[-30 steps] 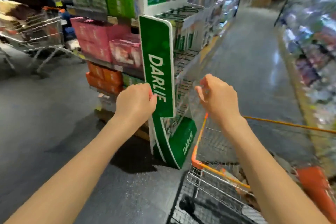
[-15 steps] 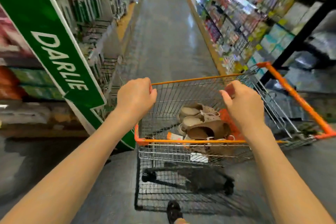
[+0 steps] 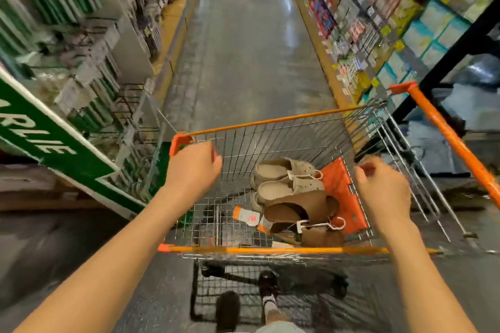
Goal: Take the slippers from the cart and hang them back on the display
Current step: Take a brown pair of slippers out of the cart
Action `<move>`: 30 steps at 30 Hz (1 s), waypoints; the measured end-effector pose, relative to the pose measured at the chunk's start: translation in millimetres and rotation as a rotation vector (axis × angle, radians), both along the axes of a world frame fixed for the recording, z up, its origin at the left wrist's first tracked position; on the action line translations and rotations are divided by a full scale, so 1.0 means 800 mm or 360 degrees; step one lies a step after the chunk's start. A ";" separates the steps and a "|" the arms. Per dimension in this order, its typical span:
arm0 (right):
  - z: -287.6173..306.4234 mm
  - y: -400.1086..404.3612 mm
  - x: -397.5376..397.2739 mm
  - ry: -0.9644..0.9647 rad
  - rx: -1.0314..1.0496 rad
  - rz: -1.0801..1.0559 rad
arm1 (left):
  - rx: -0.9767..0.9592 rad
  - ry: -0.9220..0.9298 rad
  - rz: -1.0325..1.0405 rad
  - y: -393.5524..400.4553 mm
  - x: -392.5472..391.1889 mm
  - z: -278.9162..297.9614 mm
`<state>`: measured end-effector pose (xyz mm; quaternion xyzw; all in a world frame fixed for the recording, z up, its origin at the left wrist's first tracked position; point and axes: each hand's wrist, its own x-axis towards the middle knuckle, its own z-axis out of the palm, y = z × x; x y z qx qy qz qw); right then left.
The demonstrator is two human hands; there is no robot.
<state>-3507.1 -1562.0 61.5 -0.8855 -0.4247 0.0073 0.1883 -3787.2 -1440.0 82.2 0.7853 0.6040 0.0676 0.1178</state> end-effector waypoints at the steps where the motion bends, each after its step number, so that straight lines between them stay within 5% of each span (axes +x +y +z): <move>1: -0.007 0.010 0.016 0.0028 -0.0035 -0.0021 | -0.0041 0.0013 0.0014 0.010 0.015 -0.013; 8: -0.022 0.070 0.098 0.0073 -0.0118 0.0075 | -0.0142 0.0046 -0.0039 0.058 0.129 -0.069; 16: -0.050 0.057 0.135 0.0137 -0.0302 -0.0040 | -0.0272 0.0089 -0.0531 0.064 0.247 -0.116; 23: -0.143 0.049 0.157 0.0336 -0.0905 -0.0034 | -0.0449 0.0234 -0.1027 0.031 0.317 -0.169; 30: -0.224 0.044 0.174 0.0357 -0.1174 0.0207 | -0.0647 0.0535 -0.1122 0.014 0.339 -0.235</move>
